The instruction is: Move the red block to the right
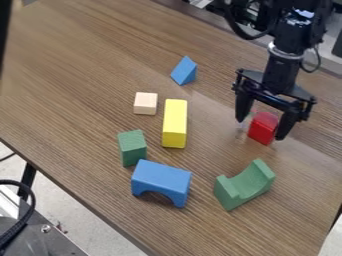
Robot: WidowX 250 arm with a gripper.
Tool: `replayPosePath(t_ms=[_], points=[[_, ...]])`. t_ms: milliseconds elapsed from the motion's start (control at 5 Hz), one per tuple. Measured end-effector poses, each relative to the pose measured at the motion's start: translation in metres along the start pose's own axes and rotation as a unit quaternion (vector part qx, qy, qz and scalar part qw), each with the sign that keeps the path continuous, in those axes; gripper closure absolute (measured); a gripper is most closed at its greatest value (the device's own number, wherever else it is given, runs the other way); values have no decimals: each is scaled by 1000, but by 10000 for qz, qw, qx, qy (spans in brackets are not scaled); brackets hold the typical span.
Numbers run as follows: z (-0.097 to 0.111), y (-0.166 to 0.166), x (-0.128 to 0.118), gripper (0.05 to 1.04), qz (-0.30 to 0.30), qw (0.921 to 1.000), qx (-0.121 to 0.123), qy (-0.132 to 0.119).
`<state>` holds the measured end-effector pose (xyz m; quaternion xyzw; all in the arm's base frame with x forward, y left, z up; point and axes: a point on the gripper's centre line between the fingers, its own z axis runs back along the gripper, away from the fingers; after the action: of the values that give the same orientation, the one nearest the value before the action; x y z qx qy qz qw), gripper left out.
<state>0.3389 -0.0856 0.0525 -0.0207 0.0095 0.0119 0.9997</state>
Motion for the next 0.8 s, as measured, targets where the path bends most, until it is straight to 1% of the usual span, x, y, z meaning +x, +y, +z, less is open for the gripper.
replayPosePath(t_ms=[200,400,600,800], points=[[23,7,-4,83,176,9990,-58,-399],[32,22,-6,83,478,9978,1,-461],[26,38,0,83,804,9959,119,-403],[21,55,5,83,1139,9917,339,-492]])
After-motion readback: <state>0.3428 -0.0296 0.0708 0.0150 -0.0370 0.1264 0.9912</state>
